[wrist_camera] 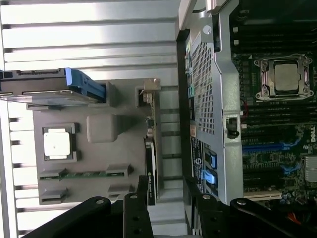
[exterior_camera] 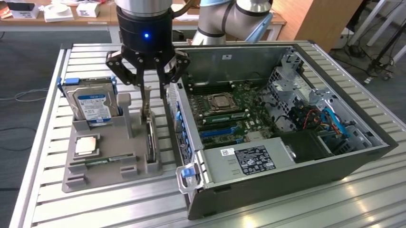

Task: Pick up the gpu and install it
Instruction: 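Pick up the gpu and move the gpu toward the slot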

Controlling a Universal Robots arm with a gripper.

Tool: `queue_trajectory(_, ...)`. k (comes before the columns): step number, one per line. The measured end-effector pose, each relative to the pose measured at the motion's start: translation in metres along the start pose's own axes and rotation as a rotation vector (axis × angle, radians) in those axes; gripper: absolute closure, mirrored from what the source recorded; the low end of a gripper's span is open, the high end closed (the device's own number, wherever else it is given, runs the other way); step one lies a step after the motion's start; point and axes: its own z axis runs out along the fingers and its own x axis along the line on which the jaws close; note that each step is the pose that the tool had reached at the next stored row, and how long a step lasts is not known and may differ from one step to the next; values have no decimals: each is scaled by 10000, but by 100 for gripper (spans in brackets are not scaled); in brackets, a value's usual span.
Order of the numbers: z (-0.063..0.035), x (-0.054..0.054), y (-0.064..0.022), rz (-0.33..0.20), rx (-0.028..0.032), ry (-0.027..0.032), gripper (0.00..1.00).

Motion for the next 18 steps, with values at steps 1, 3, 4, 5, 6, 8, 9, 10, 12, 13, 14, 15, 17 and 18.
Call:
queue_trajectory(1,18,0,-1,0,0,0,58)
queue_trajectory(3,43,1,-2,0,1,0,58)
queue_trajectory(4,43,1,-2,0,0,0,58)
queue_trajectory(5,42,1,-2,0,1,1,58)
queue_trajectory(6,43,1,-2,0,1,0,58)
queue_trajectory(8,45,13,-2,4,-1,0,58)
queue_trajectory(9,48,24,-4,1,-1,-1,58)
queue_trajectory(10,49,35,-5,0,1,-1,58)
queue_trajectory(12,55,60,-7,1,-1,-1,58)
queue_trajectory(13,57,72,-8,1,-1,-1,58)
queue_trajectory(14,58,76,-8,1,0,-1,58)
queue_trajectory(15,58,76,-8,0,0,0,58)
queue_trajectory(17,62,77,-9,-1,1,0,58)
queue_trajectory(18,78,79,-10,-1,0,0,58)
